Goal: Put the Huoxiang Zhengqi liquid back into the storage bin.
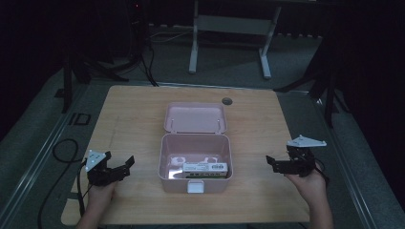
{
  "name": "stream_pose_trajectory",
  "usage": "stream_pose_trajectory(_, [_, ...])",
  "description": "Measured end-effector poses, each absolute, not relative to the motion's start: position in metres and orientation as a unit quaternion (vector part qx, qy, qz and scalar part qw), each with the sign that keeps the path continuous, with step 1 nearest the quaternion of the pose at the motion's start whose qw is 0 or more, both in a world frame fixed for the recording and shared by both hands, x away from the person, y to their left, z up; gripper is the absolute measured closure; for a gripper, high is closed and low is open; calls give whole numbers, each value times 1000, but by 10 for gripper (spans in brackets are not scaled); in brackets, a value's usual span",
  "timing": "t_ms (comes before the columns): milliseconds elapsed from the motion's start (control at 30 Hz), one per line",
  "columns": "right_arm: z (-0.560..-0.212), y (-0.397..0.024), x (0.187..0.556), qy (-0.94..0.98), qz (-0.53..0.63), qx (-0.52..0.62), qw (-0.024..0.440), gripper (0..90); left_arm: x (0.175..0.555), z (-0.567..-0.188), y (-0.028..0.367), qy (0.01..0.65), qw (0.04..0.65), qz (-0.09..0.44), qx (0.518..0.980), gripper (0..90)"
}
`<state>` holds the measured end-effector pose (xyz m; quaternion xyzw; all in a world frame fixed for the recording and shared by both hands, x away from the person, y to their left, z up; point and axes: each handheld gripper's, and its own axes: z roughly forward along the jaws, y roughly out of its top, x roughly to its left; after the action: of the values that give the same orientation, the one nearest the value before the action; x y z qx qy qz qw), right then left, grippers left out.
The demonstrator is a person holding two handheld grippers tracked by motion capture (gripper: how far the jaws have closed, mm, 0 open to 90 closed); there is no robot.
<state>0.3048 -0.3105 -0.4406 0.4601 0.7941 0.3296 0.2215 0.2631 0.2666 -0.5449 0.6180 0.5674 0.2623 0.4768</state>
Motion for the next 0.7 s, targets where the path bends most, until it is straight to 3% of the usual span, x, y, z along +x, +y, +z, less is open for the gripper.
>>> stream_pose_trajectory(700, [-503, -345, 272, 677, 327, 610, 253, 107, 264, -546, 265, 570, 466, 260, 625, 27])
